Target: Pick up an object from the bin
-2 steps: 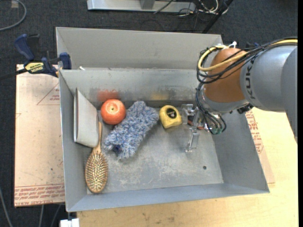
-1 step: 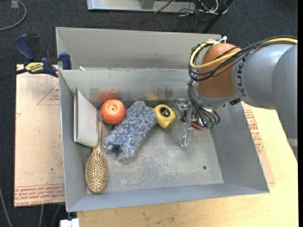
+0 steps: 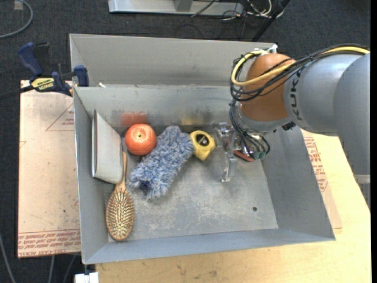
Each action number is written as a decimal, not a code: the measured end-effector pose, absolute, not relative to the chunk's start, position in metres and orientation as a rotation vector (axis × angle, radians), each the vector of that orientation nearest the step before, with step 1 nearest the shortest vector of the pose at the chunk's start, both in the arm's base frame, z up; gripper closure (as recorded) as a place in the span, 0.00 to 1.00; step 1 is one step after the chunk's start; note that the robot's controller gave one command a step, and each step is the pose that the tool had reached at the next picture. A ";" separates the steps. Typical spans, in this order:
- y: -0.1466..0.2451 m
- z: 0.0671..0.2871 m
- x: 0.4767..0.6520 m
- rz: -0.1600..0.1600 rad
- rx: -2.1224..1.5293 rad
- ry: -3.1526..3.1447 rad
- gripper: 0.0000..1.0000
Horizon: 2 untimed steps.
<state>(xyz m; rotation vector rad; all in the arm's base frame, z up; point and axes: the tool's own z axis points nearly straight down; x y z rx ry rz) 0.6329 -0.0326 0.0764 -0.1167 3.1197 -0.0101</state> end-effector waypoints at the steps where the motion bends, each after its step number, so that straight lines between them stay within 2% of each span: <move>1: -0.020 0.077 0.619 0.001 0.064 3.112 0.00; 2: -0.007 0.094 0.621 -0.011 -0.190 3.120 0.00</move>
Offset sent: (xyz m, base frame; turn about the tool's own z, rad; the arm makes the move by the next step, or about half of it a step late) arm 0.0055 0.0653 0.0637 -0.3898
